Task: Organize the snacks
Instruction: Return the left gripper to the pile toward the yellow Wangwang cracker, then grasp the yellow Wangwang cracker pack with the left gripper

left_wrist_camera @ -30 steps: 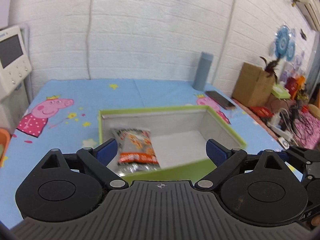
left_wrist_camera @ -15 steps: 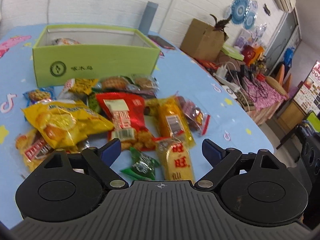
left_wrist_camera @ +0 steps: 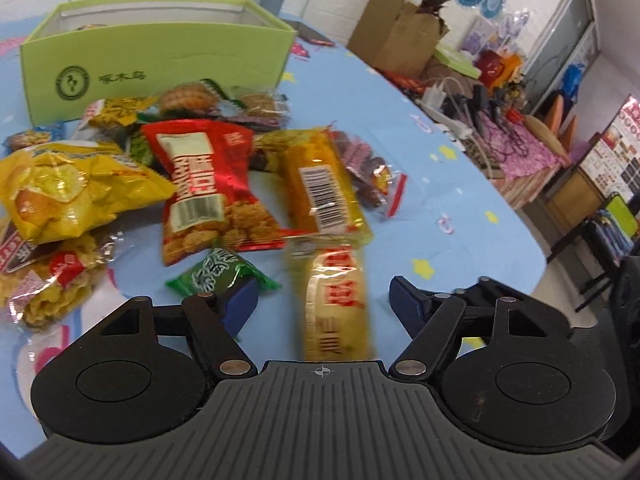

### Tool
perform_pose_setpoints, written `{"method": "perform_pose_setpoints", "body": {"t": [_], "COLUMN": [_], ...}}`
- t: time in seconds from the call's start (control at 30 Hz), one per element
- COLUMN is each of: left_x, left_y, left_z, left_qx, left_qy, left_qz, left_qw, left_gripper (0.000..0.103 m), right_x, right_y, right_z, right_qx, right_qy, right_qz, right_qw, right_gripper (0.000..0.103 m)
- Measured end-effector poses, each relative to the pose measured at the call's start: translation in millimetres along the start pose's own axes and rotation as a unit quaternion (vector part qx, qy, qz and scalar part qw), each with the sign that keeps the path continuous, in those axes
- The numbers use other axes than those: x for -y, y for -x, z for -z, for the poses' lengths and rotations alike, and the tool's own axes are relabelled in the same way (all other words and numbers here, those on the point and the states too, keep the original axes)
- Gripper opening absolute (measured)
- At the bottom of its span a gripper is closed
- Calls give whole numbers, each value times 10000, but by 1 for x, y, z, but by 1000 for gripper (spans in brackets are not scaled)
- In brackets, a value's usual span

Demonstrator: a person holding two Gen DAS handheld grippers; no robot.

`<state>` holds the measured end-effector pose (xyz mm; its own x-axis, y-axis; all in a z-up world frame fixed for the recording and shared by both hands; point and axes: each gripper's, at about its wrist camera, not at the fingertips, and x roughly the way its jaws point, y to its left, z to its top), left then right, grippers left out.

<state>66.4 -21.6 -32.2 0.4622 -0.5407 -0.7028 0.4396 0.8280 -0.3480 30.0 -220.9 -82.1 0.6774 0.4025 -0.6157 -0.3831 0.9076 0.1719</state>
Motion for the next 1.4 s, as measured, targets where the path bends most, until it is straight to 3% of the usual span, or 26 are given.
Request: {"method": "perform_pose_setpoints", "body": {"t": [0.07, 0.17, 0.3, 0.43, 0.8, 0.87, 0.9, 0.93, 0.97, 1.2, 1.4], "left_x": [-15, -24, -9, 6, 6, 7, 8, 8, 8, 15, 21], "left_y": [2, 9, 12, 4, -9, -12, -13, -13, -14, -2, 29], "left_z": [1, 2, 3, 3, 11, 13, 13, 14, 14, 10, -23], "left_qx": [-10, 21, 40, -67, -336, -344, -347, -349, -404, -335, 186], "left_qy": [199, 381, 49, -216, -212, -215, -257, -292, -310, -142, -214], "left_qz": [-99, 77, 439, 445, 505, 494, 491, 506, 564, 588, 518], "left_qw": [9998, 9992, 9990, 9988, 9979, 9980, 9979, 9977, 9971, 9976, 9983], "left_gripper": [64, 63, 64, 63, 60, 57, 57, 46, 26, 23, 23], "right_x": [-1, -3, -7, -9, -15, -15, -16, -19, -21, -16, -19], "right_y": [-1, -4, 0, 7, 9, 5, 2, 1, 0, 9, 29], "right_z": [-1, -4, -2, 4, 12, 13, 13, 14, 13, 7, -22], "right_qx": [37, 46, 52, 21, 50, -3, -2, 65, 100, 120, 530], "right_qy": [-6, 17, 33, -1, -118, -183, -161, -60, -6, -127, 136], "right_qz": [-6, -34, 62, 172, 352, 351, 358, 458, 492, 399, 360], "right_qw": [10000, 10000, 10000, 9998, 9993, 9992, 9992, 9989, 9987, 9991, 9979], "right_gripper": [102, 102, 102, 102, 100, 97, 87, 77, 77, 76, 77]}}
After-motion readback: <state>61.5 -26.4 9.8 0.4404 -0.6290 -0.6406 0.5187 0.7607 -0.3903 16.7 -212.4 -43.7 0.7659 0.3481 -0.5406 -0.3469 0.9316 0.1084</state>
